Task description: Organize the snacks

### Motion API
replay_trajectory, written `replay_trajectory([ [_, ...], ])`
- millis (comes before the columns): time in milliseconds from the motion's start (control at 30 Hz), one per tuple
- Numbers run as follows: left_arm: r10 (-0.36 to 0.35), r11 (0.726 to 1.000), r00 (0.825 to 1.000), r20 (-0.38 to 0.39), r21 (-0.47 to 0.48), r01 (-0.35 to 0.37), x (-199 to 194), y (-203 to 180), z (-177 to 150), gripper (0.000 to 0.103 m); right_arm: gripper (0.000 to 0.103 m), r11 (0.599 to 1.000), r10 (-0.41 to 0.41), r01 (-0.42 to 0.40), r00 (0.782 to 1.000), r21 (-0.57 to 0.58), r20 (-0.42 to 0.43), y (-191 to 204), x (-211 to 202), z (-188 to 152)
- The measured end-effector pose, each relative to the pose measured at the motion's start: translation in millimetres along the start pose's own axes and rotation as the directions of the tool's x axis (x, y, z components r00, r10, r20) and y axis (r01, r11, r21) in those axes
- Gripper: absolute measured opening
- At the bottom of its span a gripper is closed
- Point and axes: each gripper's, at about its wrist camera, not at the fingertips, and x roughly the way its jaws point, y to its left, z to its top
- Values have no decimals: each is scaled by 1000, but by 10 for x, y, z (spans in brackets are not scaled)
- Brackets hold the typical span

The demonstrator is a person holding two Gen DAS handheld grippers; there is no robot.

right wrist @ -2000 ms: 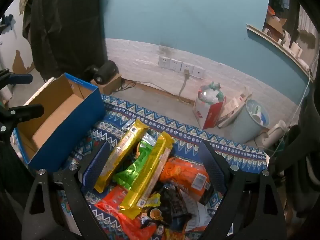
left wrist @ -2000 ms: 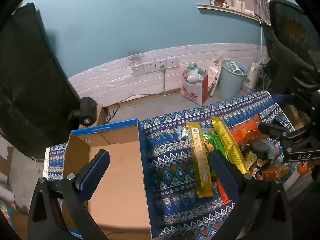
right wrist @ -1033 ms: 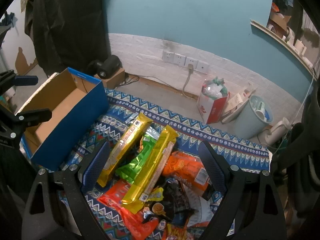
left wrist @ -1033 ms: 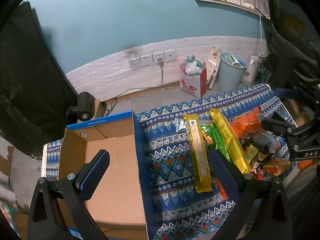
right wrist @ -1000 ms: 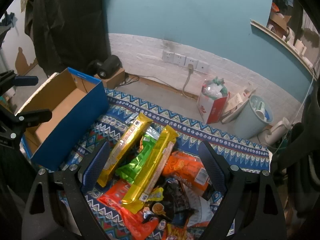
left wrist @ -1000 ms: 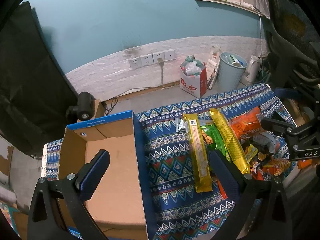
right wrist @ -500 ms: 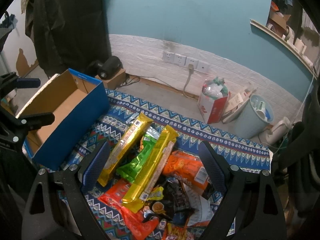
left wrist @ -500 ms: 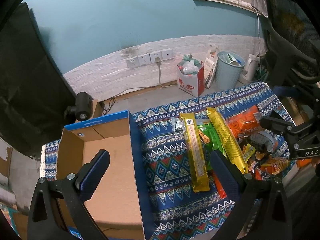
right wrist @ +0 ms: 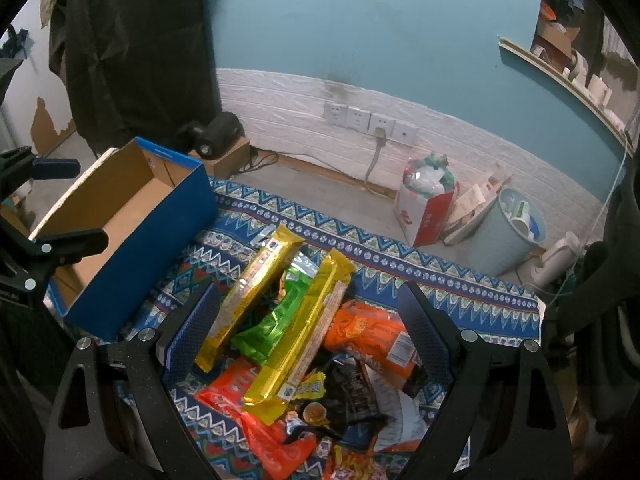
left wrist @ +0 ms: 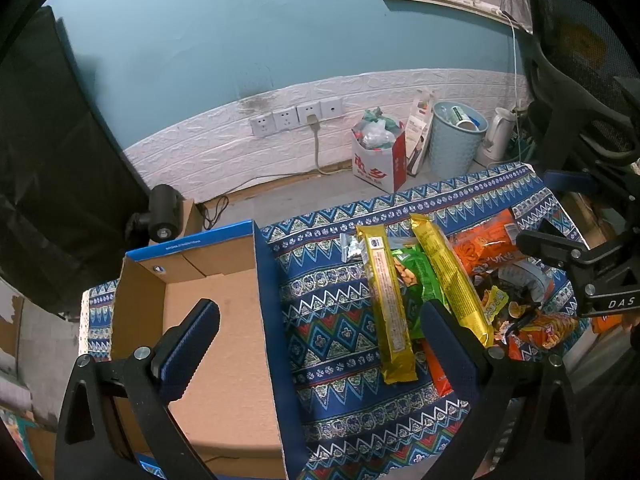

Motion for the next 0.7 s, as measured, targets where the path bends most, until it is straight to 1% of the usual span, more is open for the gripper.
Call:
replay_trajectory([
  [700,-1,1000,1000,-4,2,1,25,-21,-23,102,88,1000,0,0,1000,-3,-8,-3,16,-11],
])
